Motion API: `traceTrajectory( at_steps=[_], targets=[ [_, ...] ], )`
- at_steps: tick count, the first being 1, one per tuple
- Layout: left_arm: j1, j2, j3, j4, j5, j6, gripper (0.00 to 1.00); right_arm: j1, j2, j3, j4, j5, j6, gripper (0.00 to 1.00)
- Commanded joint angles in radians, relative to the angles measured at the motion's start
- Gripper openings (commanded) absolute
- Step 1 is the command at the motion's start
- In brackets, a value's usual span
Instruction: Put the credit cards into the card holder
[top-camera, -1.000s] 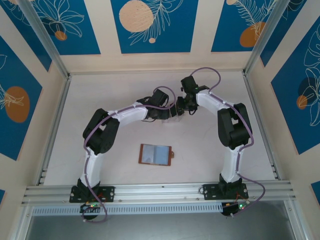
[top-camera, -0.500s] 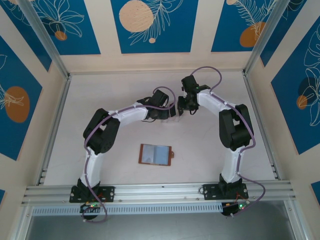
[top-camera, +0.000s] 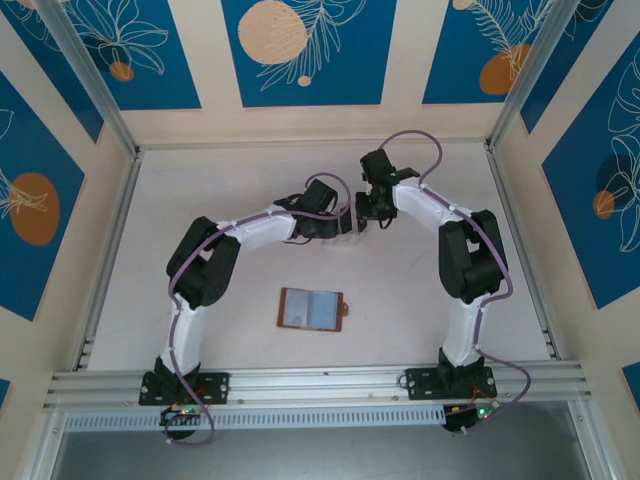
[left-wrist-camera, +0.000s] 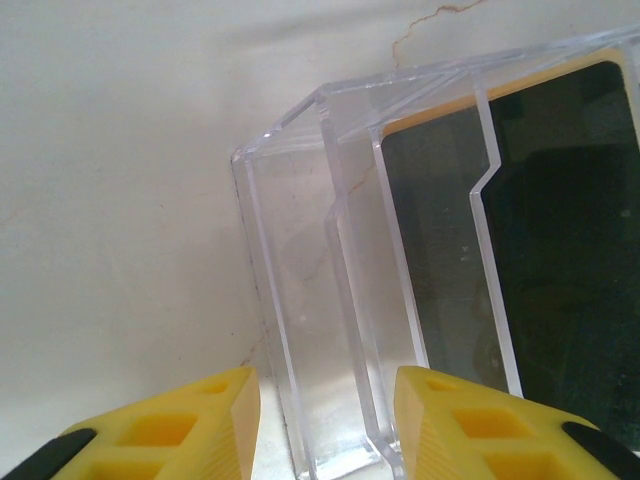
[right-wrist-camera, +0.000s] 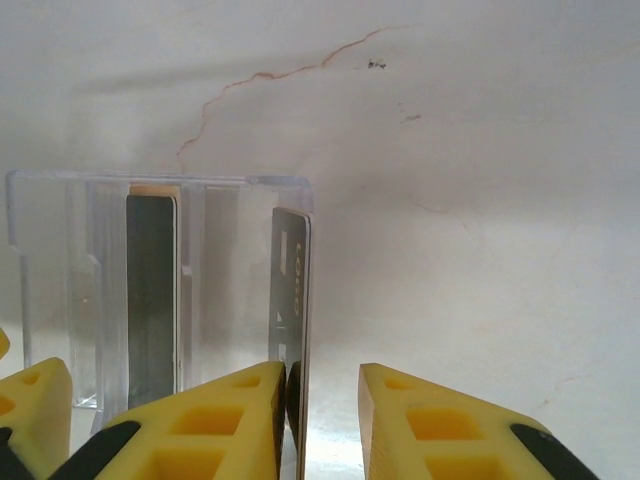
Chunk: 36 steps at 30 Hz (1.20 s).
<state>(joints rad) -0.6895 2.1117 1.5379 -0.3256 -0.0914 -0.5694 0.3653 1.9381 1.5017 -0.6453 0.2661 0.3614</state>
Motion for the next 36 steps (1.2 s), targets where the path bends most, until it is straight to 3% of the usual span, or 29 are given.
traceTrajectory(
  at_steps=[1, 19, 30, 36],
  targets=[
    [0.014, 0.051, -0.042, -0.069, -0.05, -0.003, 0.39, -0.002, -0.046, 0.033, -0.049, 0.049, -0.019, 0.27],
    [0.014, 0.054, -0.053, -0.058, -0.045, -0.013, 0.39, 0.0, -0.042, 0.031, -0.035, -0.005, -0.021, 0.18],
    [0.014, 0.051, -0.062, -0.052, -0.042, -0.015, 0.38, -0.008, -0.025, 0.03, -0.017, -0.079, 0.001, 0.23],
    [0.015, 0.05, -0.063, -0.052, -0.044, -0.015, 0.38, -0.013, 0.0, 0.038, -0.018, -0.089, 0.008, 0.17]
  ],
)
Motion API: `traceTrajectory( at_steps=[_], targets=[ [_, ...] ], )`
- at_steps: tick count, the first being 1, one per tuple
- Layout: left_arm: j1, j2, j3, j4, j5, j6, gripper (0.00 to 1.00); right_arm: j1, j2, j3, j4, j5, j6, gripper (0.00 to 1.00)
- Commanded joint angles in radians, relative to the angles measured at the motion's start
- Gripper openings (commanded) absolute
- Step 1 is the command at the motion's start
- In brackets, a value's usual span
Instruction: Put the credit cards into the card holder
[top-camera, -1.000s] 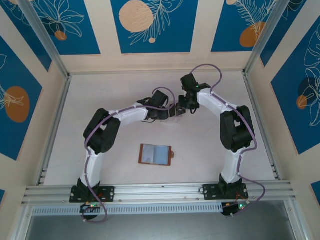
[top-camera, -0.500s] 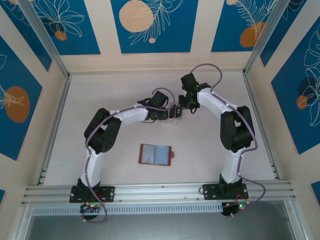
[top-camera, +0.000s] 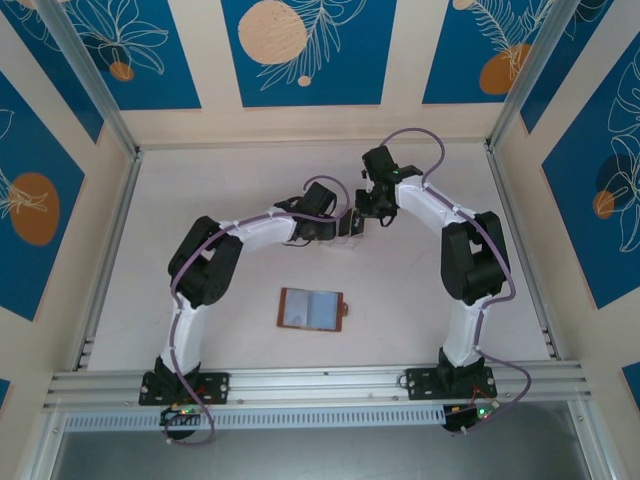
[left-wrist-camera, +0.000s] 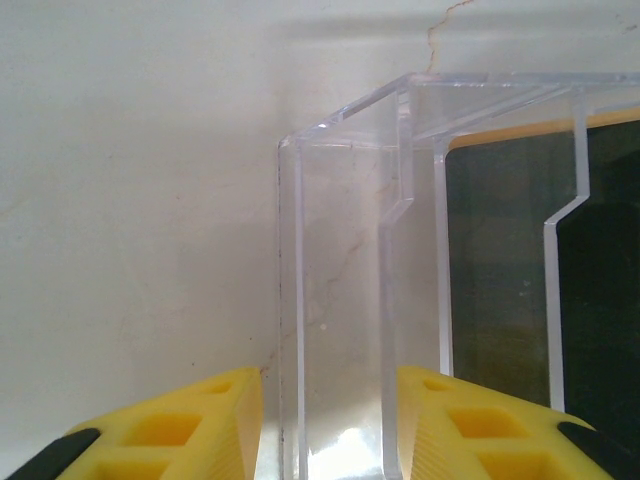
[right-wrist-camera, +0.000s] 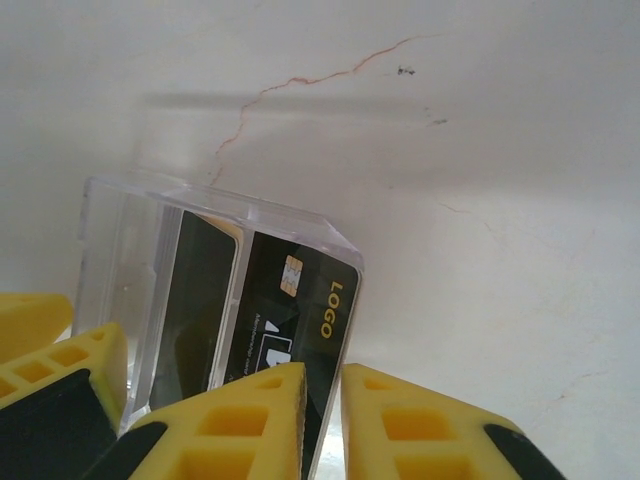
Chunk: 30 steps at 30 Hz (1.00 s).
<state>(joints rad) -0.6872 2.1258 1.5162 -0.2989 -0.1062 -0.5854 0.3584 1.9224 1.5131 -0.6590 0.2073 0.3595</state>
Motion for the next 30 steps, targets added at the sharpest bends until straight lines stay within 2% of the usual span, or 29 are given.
traceTrajectory(
  at_steps=[1, 10, 14, 26, 30],
  targets=[
    [0.012, 0.035, -0.042, -0.079, -0.03, 0.001, 0.38, -0.006, 0.016, 0.026, -0.006, -0.029, 0.01, 0.16],
    [0.012, 0.035, -0.046, -0.076, -0.029, -0.003, 0.38, -0.009, 0.027, 0.033, -0.019, -0.007, 0.021, 0.18],
    [0.012, 0.033, -0.051, -0.073, -0.029, -0.002, 0.38, -0.031, 0.025, 0.024, 0.005, -0.078, 0.036, 0.19],
    [0.012, 0.034, -0.054, -0.069, -0.029, -0.003, 0.38, -0.066, 0.056, 0.029, 0.036, -0.174, 0.06, 0.18],
    [0.012, 0.035, -0.057, -0.067, -0.029, -0.002, 0.38, -0.099, 0.046, -0.001, 0.083, -0.258, 0.089, 0.18]
  ],
)
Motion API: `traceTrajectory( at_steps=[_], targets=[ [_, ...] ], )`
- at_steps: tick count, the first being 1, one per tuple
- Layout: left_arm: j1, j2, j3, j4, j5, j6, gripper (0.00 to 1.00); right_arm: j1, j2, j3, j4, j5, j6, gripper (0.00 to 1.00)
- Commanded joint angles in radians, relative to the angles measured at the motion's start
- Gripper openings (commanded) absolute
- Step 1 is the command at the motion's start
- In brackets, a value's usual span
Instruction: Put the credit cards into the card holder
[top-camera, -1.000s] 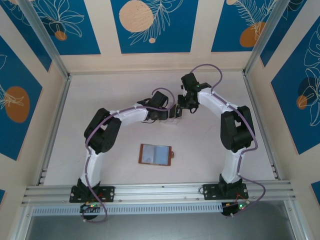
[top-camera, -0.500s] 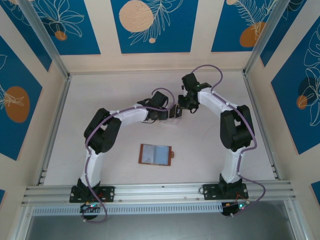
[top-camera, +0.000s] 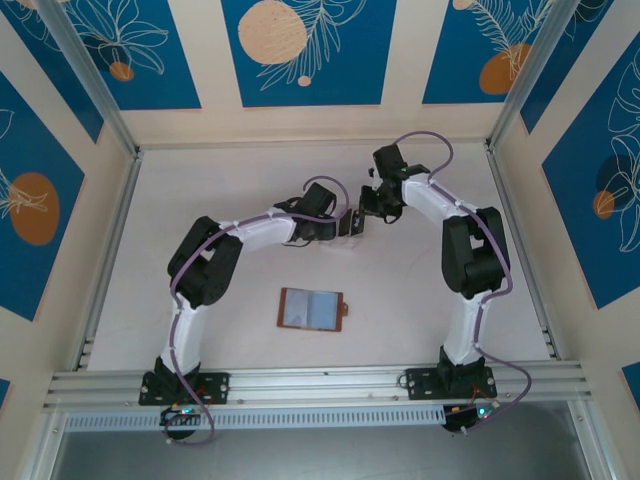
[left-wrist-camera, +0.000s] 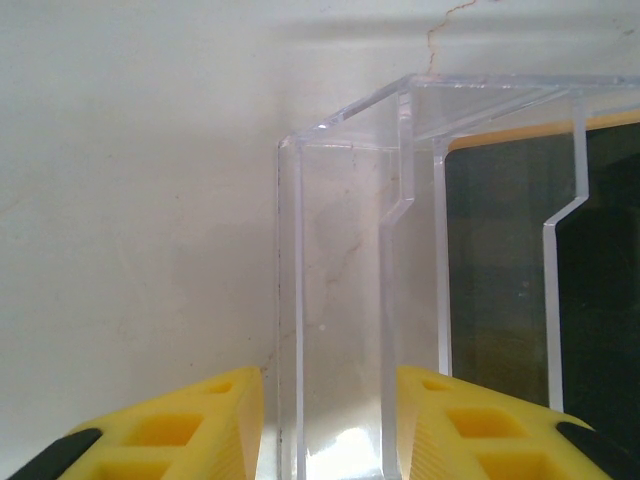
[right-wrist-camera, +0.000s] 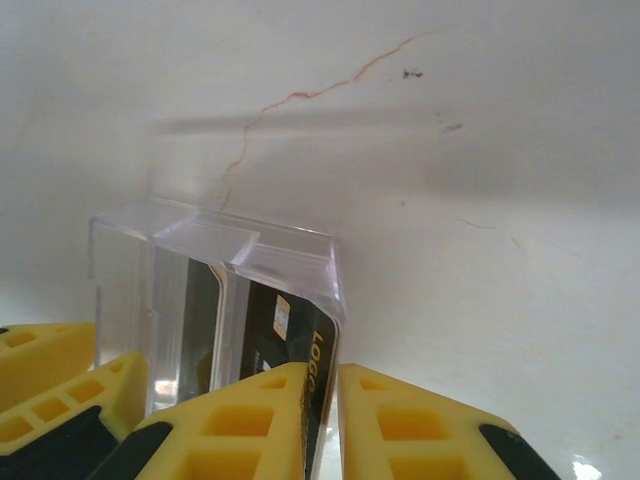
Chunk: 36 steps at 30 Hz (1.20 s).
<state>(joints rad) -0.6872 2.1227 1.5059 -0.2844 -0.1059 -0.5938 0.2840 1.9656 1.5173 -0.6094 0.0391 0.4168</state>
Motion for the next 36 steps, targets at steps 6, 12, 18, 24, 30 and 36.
traceTrajectory(
  at_steps=[6, 12, 18, 24, 30, 36],
  targets=[
    [0.012, 0.042, -0.047, -0.079, -0.026, 0.004, 0.38, -0.048, 0.002, -0.022, 0.058, -0.142, 0.046, 0.15],
    [0.014, 0.042, -0.047, -0.08, -0.023, 0.005, 0.37, -0.061, 0.006, -0.026, 0.071, -0.184, 0.054, 0.15],
    [0.013, 0.043, -0.049, -0.08, -0.023, 0.003, 0.37, -0.065, 0.017, -0.026, 0.072, -0.194, 0.057, 0.15],
    [0.013, 0.042, -0.049, -0.08, -0.021, 0.004, 0.37, -0.069, 0.032, -0.014, 0.056, -0.171, 0.059, 0.15],
    [0.013, 0.043, -0.049, -0.079, -0.021, 0.003, 0.37, -0.072, 0.029, -0.021, 0.064, -0.17, 0.061, 0.16],
    [0.012, 0.045, -0.05, -0.078, -0.021, 0.003, 0.37, -0.078, 0.044, -0.015, 0.065, -0.174, 0.066, 0.17]
  ],
)
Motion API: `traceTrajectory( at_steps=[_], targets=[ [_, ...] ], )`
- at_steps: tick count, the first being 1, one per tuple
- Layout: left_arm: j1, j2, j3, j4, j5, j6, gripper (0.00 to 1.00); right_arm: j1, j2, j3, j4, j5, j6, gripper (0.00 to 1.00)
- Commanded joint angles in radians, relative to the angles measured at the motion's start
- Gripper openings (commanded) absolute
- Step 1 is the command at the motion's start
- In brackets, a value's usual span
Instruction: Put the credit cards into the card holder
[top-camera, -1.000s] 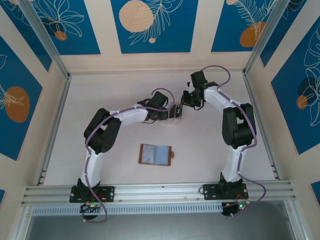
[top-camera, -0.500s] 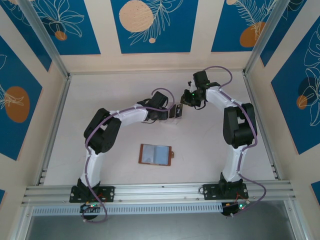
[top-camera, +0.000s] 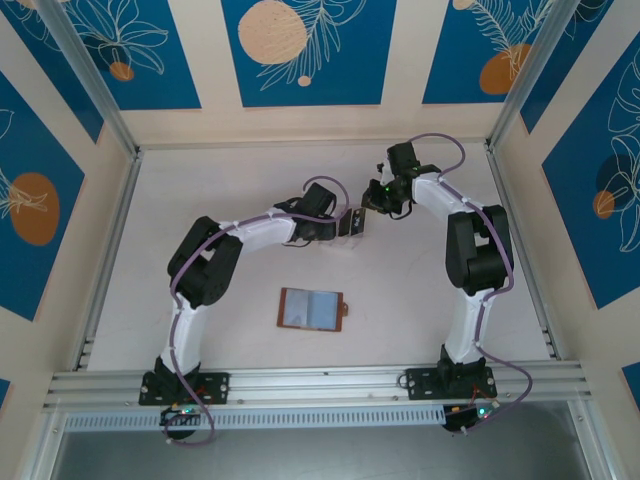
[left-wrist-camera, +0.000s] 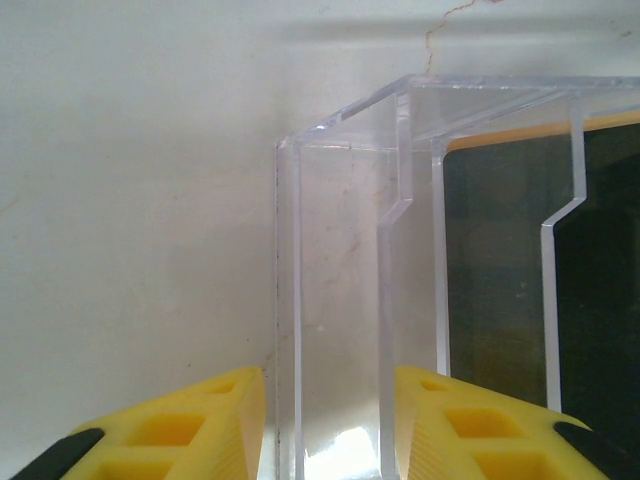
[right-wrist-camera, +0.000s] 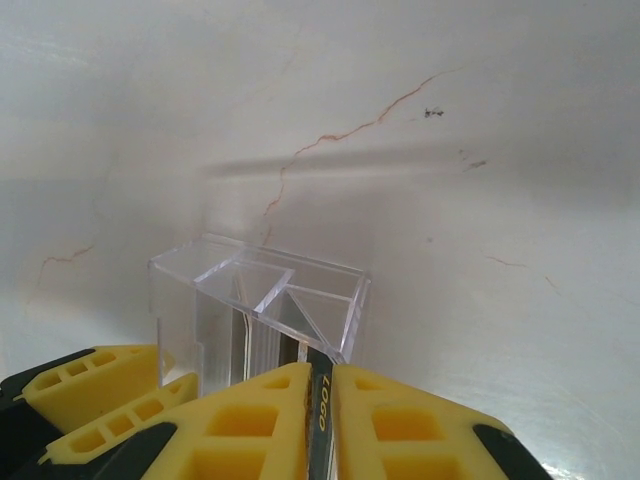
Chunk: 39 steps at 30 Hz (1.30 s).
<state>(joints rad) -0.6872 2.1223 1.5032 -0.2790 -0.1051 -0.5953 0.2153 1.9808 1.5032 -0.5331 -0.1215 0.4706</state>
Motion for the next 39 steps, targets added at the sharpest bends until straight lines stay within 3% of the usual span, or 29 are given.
traceTrajectory(
  at_steps=[1, 24, 39],
  targets=[
    [0.013, 0.045, -0.047, -0.083, -0.022, 0.004, 0.37, -0.01, 0.03, 0.0, -0.011, -0.014, 0.013, 0.18],
    [0.013, 0.047, -0.051, -0.08, -0.018, 0.002, 0.37, -0.037, 0.014, -0.047, 0.066, -0.118, 0.051, 0.18],
    [0.013, 0.048, -0.05, -0.078, -0.012, 0.002, 0.37, -0.04, 0.03, -0.045, 0.063, -0.117, 0.051, 0.15]
  ],
)
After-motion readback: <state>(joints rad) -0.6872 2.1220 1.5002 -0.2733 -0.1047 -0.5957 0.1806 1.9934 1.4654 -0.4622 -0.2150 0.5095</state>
